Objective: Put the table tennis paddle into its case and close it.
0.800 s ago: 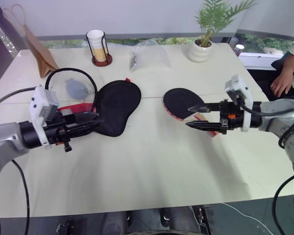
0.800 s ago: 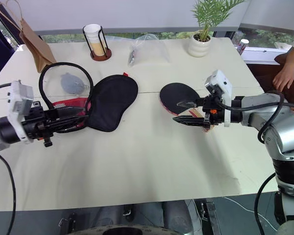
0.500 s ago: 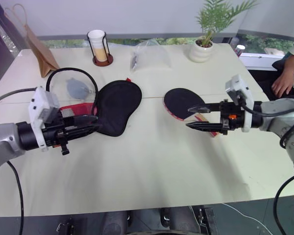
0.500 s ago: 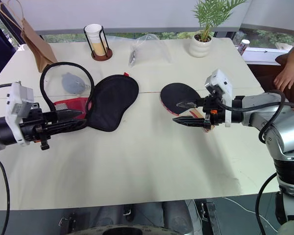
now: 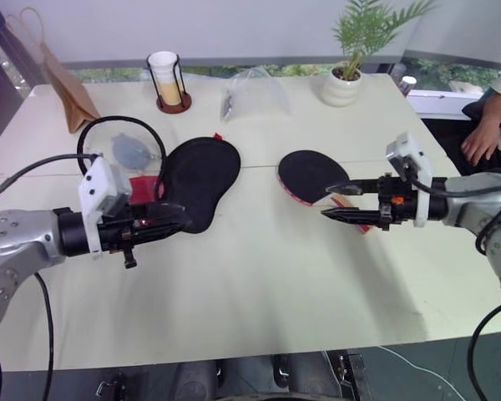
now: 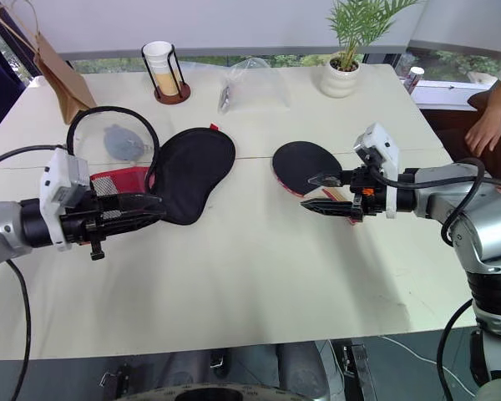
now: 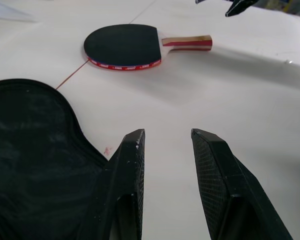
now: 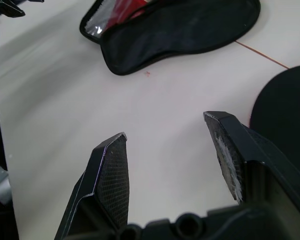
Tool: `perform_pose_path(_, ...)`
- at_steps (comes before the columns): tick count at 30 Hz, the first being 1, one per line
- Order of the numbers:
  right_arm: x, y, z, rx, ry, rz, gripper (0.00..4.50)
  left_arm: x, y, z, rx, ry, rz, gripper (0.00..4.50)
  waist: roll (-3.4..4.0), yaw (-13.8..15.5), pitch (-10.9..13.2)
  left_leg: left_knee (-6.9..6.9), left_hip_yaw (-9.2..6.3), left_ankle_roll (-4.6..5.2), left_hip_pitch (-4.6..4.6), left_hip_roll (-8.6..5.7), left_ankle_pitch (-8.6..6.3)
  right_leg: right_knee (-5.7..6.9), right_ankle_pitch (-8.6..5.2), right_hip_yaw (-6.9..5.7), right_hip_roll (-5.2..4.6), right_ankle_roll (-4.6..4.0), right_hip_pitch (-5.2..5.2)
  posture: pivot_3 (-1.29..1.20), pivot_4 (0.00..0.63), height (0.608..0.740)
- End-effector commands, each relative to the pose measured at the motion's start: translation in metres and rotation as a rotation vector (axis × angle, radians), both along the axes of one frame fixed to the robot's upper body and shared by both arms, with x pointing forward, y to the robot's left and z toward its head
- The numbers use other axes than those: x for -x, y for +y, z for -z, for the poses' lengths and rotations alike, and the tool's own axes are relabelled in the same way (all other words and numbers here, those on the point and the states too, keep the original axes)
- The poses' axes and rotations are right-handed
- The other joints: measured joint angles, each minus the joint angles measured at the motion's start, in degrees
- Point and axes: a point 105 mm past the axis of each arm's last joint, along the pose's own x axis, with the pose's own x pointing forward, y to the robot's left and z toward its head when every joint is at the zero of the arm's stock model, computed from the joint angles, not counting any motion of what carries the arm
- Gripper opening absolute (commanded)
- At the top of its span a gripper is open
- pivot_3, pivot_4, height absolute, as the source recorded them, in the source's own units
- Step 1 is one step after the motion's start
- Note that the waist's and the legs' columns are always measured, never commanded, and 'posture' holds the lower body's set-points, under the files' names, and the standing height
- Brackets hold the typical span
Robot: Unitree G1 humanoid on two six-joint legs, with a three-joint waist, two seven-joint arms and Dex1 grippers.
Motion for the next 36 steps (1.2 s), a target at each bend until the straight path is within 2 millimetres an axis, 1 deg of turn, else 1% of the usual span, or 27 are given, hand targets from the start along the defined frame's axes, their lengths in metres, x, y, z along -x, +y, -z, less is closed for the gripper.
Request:
perform_pose_path(1,0.000,0.009,-0.005,0.002,-0.041,-0.018,2.75,-0.003,0.006,-0.005,0.001,-0.049,-0.015,1.49,0.00,0.0,0.0,0.00,0.00,0.00,0.00,0.00,0.00,0.00,0.00,0.00,0.00,0.00,0.00,0.00,0.150,0.740)
perform_pose_path(3,-0.006,0.010,-0.003,0.005,-0.046,0.006,2.75,-0.006,0.010,-0.002,-0.002,-0.056,-0.040,1.49,0.00,0.1,0.0,0.00,0.00,-0.01,0.03,0.00,0.01,0.06,0.00,0.01,0.00,0.00,0.00,0.00,0.150,0.740)
perform_pose_path(7,-0.004,0.018,-0.001,-0.006,-0.025,-0.015,2.75,-0.005,0.012,0.004,0.008,-0.050,-0.044,1.49,0.00,0.1,0.0,0.05,0.00,-0.01,0.03,0.00,0.01,0.12,0.00,0.02,0.00,0.00,0.00,0.00,0.150,0.740)
perform_pose_path(8,-0.005,0.023,-0.001,-0.028,-0.006,-0.008,2.75,-0.007,0.016,0.008,-0.014,-0.057,-0.064,1.49,-0.01,0.1,0.0,0.06,-0.01,-0.01,0.02,0.00,0.01,0.13,-0.01,0.02,0.00,0.00,-0.01,0.00,0.150,0.740)
perform_pose_path(9,-0.006,0.030,-0.001,-0.044,0.014,-0.013,2.75,-0.008,0.020,0.012,-0.036,-0.065,-0.083,1.49,-0.01,0.0,0.0,0.06,-0.01,-0.01,0.03,0.01,0.01,0.13,-0.01,0.02,0.00,0.00,0.00,0.00,0.150,0.740)
perform_pose_path(12,-0.022,0.048,0.009,-0.054,0.092,0.057,2.75,-0.011,0.036,0.018,-0.089,-0.085,-0.144,1.49,-0.03,-0.5,0.0,0.06,0.02,-0.02,0.07,0.03,0.01,0.24,-0.01,0.04,0.00,-0.01,-0.05,0.00,0.150,0.740)
perform_pose_path(14,-0.036,0.062,0.017,-0.051,0.135,0.116,2.75,-0.014,0.048,0.017,-0.107,-0.104,-0.190,1.49,-0.04,-0.4,0.0,0.06,0.00,-0.05,0.06,0.06,0.03,0.37,-0.01,0.05,0.03,-0.03,-0.13,0.00,0.150,0.740)
perform_pose_path(17,-0.045,0.092,0.027,-0.043,0.198,0.118,2.75,-0.017,0.065,0.013,-0.121,-0.135,-0.260,1.49,-0.04,-0.2,0.0,0.06,0.00,-0.11,0.02,0.10,0.07,0.45,-0.01,0.05,0.07,-0.06,-0.22,0.00,0.150,0.740)
perform_pose_path(20,-0.053,0.117,0.035,-0.021,0.237,0.122,2.75,-0.017,0.076,0.012,-0.133,-0.151,-0.304,1.49,-0.05,-0.1,0.0,0.05,0.02,-0.11,-0.03,0.10,0.08,0.46,-0.01,0.05,0.07,-0.05,-0.26,0.00,0.150,0.740)
perform_pose_path(23,-0.056,0.136,0.041,0.003,0.267,0.110,2.75,-0.016,0.083,0.011,-0.143,-0.164,-0.331,1.49,-0.06,0.0,0.0,0.05,0.05,-0.12,-0.08,0.08,0.08,0.44,-0.01,0.05,0.04,-0.04,-0.26,0.00,0.150,0.740)
perform_pose_path(26,-0.068,0.155,0.051,0.026,0.310,0.146,2.75,-0.017,0.089,0.009,-0.144,-0.177,-0.357,1.49,-0.09,-0.3,-0.1,0.06,0.08,-0.12,-0.07,0.09,0.08,0.44,0.00,0.05,0.04,-0.04,-0.25,0.00,0.150,0.740)
perform_pose_path(31,-0.077,0.174,0.061,0.031,0.374,0.172,2.75,-0.019,0.094,0.007,-0.153,-0.189,-0.374,1.49,-0.09,-0.4,-0.1,0.00,0.06,-0.15,-0.05,0.11,0.09,0.51,0.08,0.04,0.08,0.10,-0.30,0.00,0.150,0.740)
perform_pose_path(36,-0.091,0.195,0.066,0.012,0.387,0.200,2.75,-0.021,0.096,0.003,-0.152,-0.206,-0.385,1.49,-0.09,-0.5,-0.1,-0.02,0.08,-0.16,-0.06,0.11,0.10,0.51,0.10,0.04,0.08,0.13,-0.31,0.00,0.150,0.740)
